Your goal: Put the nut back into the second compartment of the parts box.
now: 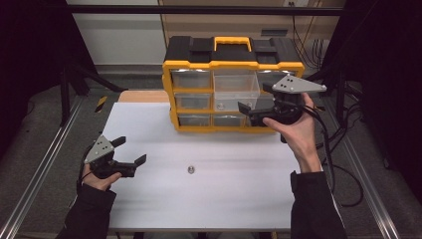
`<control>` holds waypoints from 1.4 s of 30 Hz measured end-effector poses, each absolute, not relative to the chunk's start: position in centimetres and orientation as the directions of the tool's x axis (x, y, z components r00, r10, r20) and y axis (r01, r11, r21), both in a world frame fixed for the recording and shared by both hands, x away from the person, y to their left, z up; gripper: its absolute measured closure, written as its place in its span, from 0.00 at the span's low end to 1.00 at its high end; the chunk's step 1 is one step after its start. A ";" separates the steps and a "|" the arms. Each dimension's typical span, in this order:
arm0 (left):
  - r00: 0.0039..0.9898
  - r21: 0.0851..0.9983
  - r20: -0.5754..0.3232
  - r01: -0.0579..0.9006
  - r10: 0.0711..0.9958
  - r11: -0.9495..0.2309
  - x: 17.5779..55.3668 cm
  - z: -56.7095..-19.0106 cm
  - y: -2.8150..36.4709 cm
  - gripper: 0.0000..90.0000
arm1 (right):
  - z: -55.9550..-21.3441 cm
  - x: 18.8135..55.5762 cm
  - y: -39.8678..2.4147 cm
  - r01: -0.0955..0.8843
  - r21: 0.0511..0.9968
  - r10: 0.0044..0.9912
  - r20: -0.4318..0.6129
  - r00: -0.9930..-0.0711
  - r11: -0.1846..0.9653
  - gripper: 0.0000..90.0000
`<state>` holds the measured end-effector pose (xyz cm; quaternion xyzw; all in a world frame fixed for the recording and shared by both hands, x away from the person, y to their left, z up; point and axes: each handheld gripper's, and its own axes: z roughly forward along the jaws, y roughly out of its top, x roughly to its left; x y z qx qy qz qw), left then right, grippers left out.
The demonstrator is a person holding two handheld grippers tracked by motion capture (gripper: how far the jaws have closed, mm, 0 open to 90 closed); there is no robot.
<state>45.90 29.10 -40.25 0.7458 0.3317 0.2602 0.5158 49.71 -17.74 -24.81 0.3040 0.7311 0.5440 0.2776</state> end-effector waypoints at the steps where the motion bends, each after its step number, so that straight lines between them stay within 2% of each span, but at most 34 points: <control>1: 0.645 0.942 0.045 0.227 0.763 -0.248 45.9 -40.3 29.1 0.00 | -25.0 49.6 -17.8 0.146 0.964 0.749 -0.073 -0.659 0.222 0.06; 21: 0.645 0.943 0.043 0.226 0.763 -0.244 45.9 -40.2 29.2 0.00 | -29.5 47.8 -17.9 0.168 0.955 0.730 -0.068 -0.680 0.245 0.06; 42: 0.645 0.943 0.042 0.226 0.763 -0.243 45.9 -40.2 29.1 0.00 | -33.2 47.8 -14.6 0.211 0.926 0.686 -0.067 -0.724 0.313 0.06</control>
